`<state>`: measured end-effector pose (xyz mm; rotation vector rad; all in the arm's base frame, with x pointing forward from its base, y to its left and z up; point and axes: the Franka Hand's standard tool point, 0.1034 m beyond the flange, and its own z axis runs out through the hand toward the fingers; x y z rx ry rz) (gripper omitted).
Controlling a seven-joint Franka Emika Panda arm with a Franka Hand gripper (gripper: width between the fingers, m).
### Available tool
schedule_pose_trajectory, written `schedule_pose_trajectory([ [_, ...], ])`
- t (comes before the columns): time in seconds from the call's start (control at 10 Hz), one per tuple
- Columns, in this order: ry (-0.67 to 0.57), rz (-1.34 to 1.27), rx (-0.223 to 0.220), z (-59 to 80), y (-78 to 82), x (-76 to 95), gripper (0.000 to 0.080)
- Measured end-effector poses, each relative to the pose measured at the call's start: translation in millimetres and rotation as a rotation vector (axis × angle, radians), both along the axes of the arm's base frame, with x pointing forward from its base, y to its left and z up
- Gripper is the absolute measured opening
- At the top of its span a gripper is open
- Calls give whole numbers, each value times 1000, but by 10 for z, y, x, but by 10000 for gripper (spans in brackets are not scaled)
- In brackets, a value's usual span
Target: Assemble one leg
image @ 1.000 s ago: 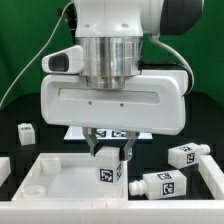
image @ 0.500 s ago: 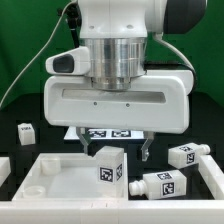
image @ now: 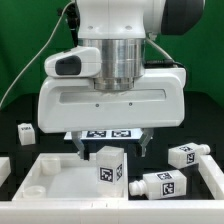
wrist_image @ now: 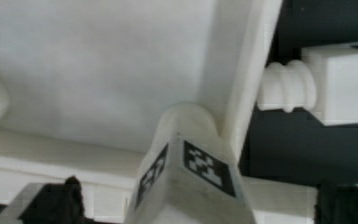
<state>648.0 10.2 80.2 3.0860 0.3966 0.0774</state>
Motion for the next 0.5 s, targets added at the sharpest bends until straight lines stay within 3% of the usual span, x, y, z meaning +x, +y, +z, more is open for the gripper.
schedule_pose_trajectory([
  [0.5, 23, 548, -71, -16, -65, 58, 649],
])
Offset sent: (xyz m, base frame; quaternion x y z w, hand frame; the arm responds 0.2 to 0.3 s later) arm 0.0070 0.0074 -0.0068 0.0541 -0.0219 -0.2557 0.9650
